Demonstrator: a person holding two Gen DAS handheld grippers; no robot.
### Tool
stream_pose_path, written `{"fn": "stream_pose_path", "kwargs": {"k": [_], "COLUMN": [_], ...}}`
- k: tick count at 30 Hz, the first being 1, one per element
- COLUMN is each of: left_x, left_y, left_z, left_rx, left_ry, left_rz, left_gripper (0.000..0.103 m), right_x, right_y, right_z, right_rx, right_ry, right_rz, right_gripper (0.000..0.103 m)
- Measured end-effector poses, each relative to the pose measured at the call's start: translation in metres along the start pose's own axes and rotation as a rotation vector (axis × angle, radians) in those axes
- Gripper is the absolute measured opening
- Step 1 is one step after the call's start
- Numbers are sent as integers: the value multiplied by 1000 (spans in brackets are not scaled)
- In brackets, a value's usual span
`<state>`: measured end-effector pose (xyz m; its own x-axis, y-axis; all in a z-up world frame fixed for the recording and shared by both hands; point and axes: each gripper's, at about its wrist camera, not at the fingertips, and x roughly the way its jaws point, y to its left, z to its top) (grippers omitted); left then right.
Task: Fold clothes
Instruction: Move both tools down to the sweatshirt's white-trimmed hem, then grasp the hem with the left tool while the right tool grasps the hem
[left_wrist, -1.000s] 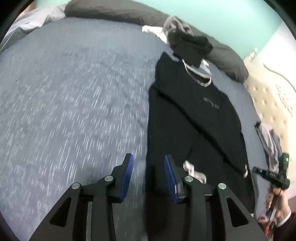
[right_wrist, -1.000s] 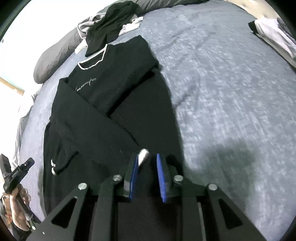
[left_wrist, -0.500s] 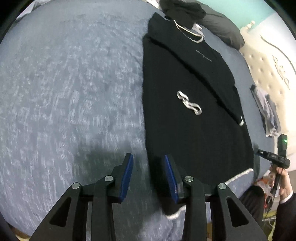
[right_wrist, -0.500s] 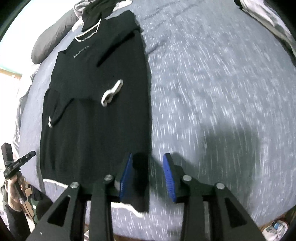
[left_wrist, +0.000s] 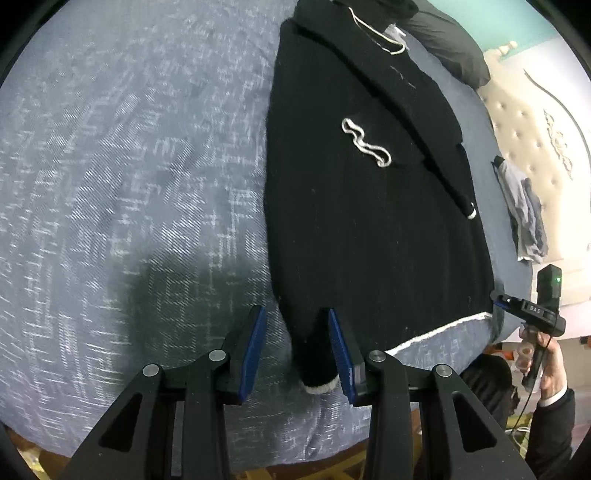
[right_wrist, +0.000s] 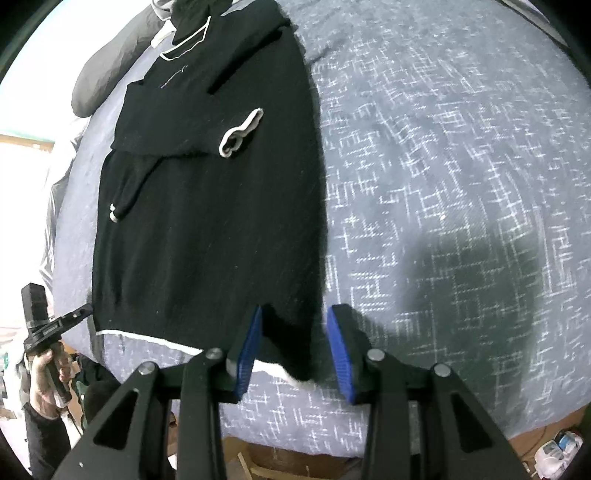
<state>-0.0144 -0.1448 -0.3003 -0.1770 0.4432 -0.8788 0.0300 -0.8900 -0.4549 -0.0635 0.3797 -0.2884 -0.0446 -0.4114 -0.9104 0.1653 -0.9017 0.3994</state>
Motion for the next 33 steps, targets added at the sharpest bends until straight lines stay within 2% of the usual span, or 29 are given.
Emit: {"fn": "stream_pose_path", "kwargs": {"k": [13, 14, 18, 19, 21, 24, 27, 33], "left_x": [10, 10, 9, 8, 5, -1, -15, -45], "left_y": [-7, -7, -10, -12, -17, -25, -31, -49], "left_z": [-12, -12, -16, -17, -19, -18, -12, -4], "left_rx": [1, 1, 15, 21, 38, 60, 81, 130], "left_ry": [28, 29, 27, 26, 20, 7, -21, -77], "left_rz": [-42, -41, -38, -35, -30, -26, -21, -14], "left_gripper": [37, 36, 17, 14, 11, 7, 7, 7], "right_x": [12, 12, 13, 13, 14, 12, 4, -31], "right_y": [13, 14, 20, 21, 24, 27, 28, 49], "right_z": [-15, -15, -16, -16, -17, -17, -15, -5], "right_rx": [-24, -29, -52, -57, -69, -85, -100, -161], "right_ry": [29, 27, 17, 15, 10, -1, -23, -107], "right_rz": [26, 27, 29, 30, 31, 35, 46, 73], "right_gripper": [37, 37, 37, 36, 24, 14, 8, 6]}}
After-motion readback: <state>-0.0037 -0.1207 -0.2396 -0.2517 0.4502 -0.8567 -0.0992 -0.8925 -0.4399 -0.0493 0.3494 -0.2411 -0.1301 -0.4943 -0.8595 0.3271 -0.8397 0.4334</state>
